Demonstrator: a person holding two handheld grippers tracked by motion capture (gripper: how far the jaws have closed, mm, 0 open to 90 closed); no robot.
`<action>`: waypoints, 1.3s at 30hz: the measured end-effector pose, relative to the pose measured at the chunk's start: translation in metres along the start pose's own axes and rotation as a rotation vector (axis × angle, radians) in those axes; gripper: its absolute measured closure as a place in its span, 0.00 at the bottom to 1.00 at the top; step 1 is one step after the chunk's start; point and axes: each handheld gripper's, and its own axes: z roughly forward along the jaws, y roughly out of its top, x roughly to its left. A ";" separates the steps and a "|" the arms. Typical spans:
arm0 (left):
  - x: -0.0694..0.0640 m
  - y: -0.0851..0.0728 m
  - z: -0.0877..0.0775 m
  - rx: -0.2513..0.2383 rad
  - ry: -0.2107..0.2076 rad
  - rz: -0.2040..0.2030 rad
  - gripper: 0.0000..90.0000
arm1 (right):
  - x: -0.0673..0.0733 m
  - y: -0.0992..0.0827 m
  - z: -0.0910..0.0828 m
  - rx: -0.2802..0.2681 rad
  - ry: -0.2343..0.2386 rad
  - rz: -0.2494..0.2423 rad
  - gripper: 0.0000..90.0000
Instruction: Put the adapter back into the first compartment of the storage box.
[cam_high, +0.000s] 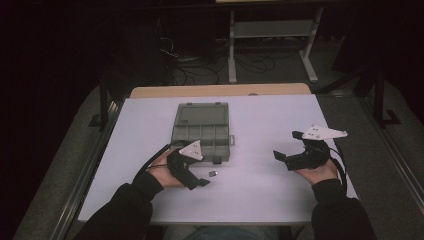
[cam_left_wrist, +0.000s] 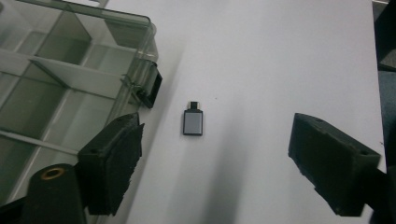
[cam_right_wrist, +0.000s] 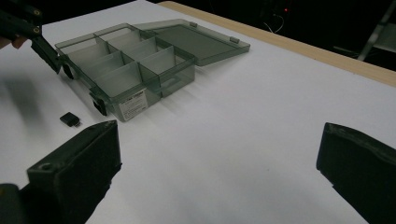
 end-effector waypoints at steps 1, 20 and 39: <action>0.000 0.000 0.001 0.004 -0.007 0.001 0.22 | 0.000 0.000 0.000 0.000 0.000 0.000 0.00; 0.006 0.007 0.026 0.067 -0.062 0.031 0.42 | 0.000 0.000 0.000 -0.001 0.007 0.002 0.00; 0.016 0.008 0.040 0.088 -0.059 0.019 0.58 | 0.002 0.000 0.001 0.007 0.015 -0.006 0.00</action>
